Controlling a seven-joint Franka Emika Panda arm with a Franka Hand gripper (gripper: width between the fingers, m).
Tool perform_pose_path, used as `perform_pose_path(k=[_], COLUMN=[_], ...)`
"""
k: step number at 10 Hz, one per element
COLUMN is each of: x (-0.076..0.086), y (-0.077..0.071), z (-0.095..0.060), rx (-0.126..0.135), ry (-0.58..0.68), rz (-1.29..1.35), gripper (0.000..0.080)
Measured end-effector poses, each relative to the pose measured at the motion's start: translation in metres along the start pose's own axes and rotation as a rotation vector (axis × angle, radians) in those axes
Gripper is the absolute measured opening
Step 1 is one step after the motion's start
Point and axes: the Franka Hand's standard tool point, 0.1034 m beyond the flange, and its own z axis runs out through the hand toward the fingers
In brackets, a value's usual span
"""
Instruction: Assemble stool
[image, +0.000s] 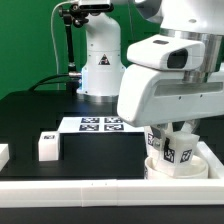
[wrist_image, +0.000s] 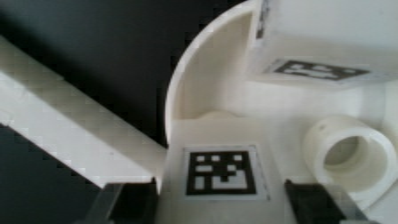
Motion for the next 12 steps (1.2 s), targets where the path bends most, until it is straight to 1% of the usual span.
perform_pose_path(k=[1, 5, 6, 8, 9, 10, 11, 12], x=[0.0039, 0.004, 0.0039, 0.0019, 0.0022, 0.0026, 0.0044, 0.0047], y=[-0.0013, -0.0012, -0.0009, 0.0, 0.0004, 0.0003, 0.0001, 0.0008], z=[-0.0012, -0.0015, -0.0011, 0.0004, 0.0005, 0.0005, 0.0003, 0.0005], rx=[-0.011, -0.003, 0.006, 0.033, 0.041, 0.045, 0.044, 0.052], ry=[0.015, 0.018, 0.025, 0.055, 0.059, 0.061, 0.073, 0.079], rz=[0.081, 0.336, 0.418, 0.602, 0.679, 0.735, 0.826, 0.884], gripper=[0.034, 0.034, 0.034, 0.034, 0.034, 0.034, 0.034, 0.034])
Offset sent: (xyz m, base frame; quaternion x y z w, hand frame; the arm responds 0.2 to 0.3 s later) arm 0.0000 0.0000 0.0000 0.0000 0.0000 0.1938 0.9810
